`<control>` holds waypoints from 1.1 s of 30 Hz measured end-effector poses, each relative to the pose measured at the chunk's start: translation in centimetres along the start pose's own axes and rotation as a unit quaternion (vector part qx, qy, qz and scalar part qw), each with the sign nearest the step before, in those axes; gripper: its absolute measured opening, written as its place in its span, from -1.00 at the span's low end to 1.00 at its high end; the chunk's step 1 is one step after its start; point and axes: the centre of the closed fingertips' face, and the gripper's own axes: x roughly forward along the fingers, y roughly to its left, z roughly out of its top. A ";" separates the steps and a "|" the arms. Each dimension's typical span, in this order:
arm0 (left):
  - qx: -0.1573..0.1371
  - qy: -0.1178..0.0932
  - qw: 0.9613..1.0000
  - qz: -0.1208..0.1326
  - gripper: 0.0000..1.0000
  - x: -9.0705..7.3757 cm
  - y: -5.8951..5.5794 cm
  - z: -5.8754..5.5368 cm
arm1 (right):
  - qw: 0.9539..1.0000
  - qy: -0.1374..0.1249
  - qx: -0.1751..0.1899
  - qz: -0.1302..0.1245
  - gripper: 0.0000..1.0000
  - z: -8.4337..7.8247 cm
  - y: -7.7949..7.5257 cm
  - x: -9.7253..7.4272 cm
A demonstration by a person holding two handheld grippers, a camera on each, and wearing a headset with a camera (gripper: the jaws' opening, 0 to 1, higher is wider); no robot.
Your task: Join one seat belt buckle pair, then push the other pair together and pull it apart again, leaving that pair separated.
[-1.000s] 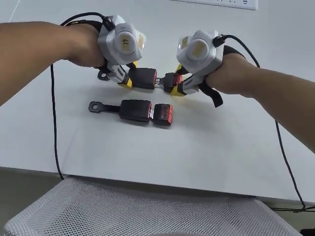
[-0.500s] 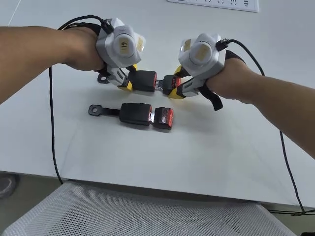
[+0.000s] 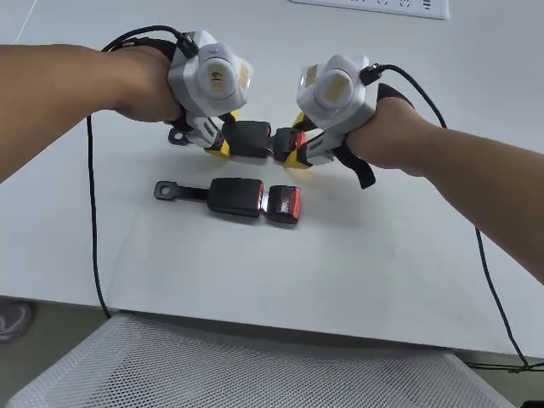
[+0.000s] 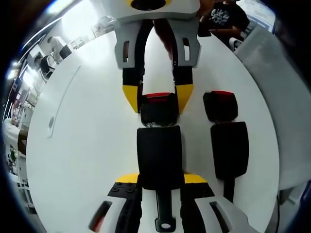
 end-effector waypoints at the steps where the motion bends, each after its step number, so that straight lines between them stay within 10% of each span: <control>1: 0.000 0.000 1.000 0.000 -0.40 0.0 0.0 0.0 | 1.000 0.000 0.000 0.000 -0.34 0.0 0.1 0.0; 33: -0.012 0.002 1.000 0.005 -0.40 -0.9 -0.8 0.7 | 1.000 0.016 -0.001 -0.011 -0.32 -0.9 0.4 -1.1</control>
